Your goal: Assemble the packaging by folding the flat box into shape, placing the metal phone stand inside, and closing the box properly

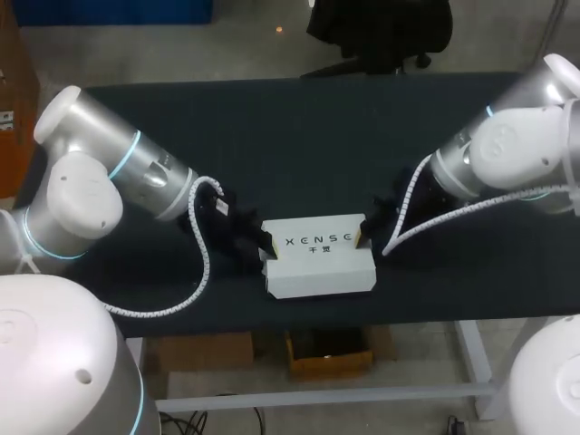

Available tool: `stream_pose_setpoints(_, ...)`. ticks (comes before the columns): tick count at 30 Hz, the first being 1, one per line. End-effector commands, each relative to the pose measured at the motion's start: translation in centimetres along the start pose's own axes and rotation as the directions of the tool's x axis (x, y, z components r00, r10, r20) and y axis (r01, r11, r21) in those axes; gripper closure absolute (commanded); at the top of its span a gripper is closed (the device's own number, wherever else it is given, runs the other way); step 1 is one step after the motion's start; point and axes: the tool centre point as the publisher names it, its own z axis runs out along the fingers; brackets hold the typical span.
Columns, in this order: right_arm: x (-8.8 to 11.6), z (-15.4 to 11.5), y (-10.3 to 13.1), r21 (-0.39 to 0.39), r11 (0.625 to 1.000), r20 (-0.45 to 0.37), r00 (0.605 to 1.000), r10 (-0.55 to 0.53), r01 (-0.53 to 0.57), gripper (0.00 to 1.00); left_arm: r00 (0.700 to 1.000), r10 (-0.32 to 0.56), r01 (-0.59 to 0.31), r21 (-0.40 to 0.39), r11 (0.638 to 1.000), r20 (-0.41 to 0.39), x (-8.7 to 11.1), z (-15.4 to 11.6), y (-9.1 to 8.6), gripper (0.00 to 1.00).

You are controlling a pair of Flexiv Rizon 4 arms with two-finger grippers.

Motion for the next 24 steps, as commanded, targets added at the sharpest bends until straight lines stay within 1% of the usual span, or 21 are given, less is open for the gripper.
stream_pose_setpoints(1, 0.09, 0.19, 0.31, 0.012, 1.000, -0.009, 1.000, 0.000, 0.000, 0.55, 1.000, -0.003, 0.003, -0.006, 1.000, -0.007, -0.17, 0.66, -0.28, 0.57)
stream_pose_setpoints(8, 0.28, 0.29, 0.57, 0.025, 1.000, -0.012, 1.000, 0.010, -0.009, 0.55, 1.000, 0.000, -0.001, -0.039, 0.999, -0.028, -0.08, 0.85, -0.63, 0.57)
stream_pose_setpoints(24, 0.71, 0.04, 0.91, 0.049, 0.998, -0.007, 0.999, 0.041, -0.041, 0.55, 1.000, -0.025, 0.024, -0.058, 0.998, -0.015, 0.29, 0.63, -0.85, 0.58)
